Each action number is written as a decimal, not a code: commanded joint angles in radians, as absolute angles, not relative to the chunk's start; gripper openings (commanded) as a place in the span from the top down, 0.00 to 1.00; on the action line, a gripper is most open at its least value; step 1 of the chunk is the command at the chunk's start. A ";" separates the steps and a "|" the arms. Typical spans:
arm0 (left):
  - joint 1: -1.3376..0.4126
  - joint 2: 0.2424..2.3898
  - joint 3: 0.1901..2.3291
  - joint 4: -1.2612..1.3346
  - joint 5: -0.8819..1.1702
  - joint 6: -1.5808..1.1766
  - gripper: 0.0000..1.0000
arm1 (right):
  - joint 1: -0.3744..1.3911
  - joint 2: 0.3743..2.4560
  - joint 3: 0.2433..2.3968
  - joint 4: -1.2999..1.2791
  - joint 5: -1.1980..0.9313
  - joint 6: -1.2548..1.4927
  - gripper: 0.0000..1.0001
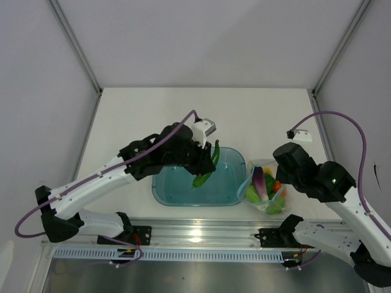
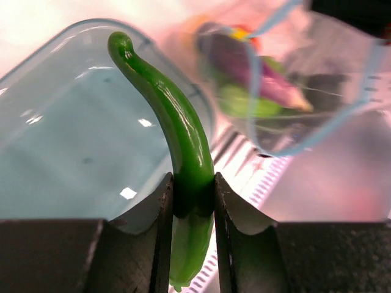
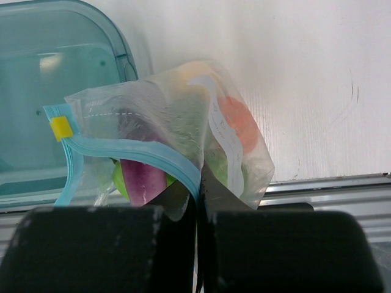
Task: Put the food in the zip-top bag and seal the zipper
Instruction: Pick up the fake vegetable from the bin, then place the fake vegetable in the zipper food storage bag.
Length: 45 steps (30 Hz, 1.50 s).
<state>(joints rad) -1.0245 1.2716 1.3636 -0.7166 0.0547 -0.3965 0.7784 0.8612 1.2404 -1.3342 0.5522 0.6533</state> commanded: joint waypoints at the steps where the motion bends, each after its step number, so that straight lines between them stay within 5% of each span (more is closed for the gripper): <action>1: -1.005 1.194 1.367 -0.623 0.276 -0.478 1.00 | 0.776 0.854 1.258 -1.312 0.566 0.655 1.00; 10: -0.997 1.023 1.014 0.156 0.417 -0.845 0.99 | 0.776 0.879 1.239 -1.256 0.508 0.658 1.00; 26: -1.037 1.366 0.795 1.101 0.304 -1.159 0.99 | 0.775 0.907 1.253 -1.121 0.299 0.675 1.00; 34: -1.124 1.322 0.816 0.904 0.107 -1.062 0.99 | 0.765 0.933 1.284 -1.117 0.278 0.710 1.00; 45: -1.124 1.204 0.857 0.461 0.417 -0.942 0.99 | 0.758 0.904 1.302 -1.144 0.342 0.672 1.00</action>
